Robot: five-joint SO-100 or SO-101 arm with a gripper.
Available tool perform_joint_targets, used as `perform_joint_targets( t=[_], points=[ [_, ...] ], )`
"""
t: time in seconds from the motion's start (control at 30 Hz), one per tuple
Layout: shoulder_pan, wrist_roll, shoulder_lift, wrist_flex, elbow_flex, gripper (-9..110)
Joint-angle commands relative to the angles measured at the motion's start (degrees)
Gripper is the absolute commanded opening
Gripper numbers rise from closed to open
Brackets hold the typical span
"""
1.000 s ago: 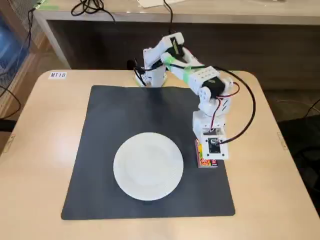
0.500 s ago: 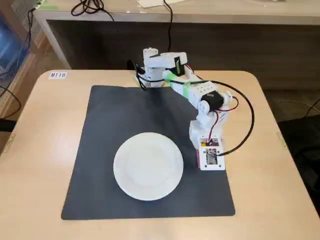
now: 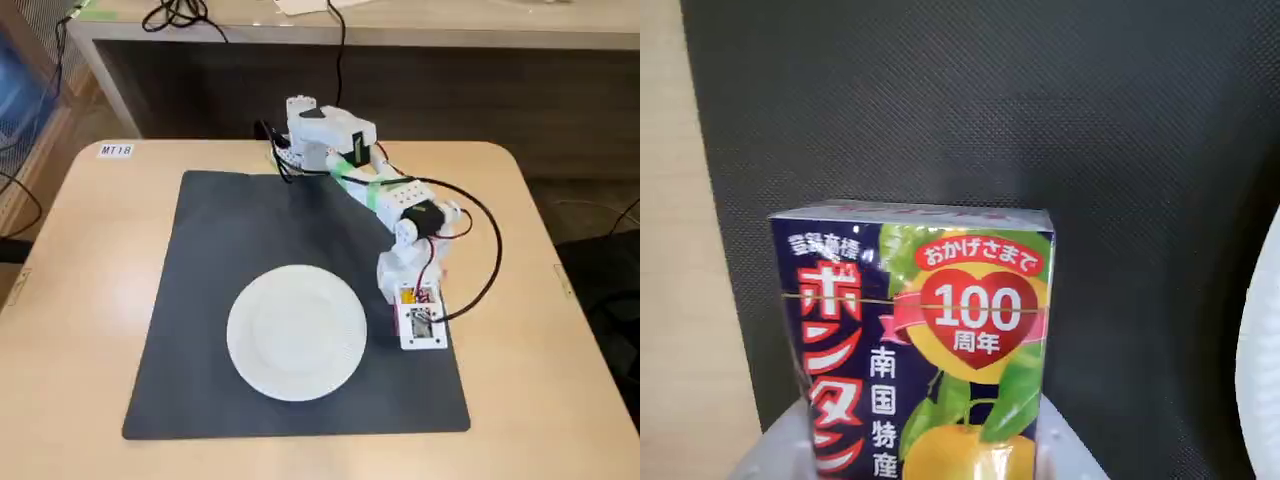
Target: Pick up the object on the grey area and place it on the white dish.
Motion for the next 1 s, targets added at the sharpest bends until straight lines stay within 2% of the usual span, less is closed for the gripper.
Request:
perform_joint_targets(
  t=[0.0, 0.23, 0.67, 0.87, 0.97],
  points=[
    [-0.6, 0.4, -0.2, -0.2, -2.3, 19],
    [-0.2, 1.3, 4.0, 0.3, -2.8, 18],
    [4.6, 4.4, 22.7, 0.9, -1.1, 16],
    [13.4, 10.5, 30.3, 0.9, 4.4, 16],
    [18.4, 17.6, 30.5, 0.9, 4.4, 15]
  ],
)
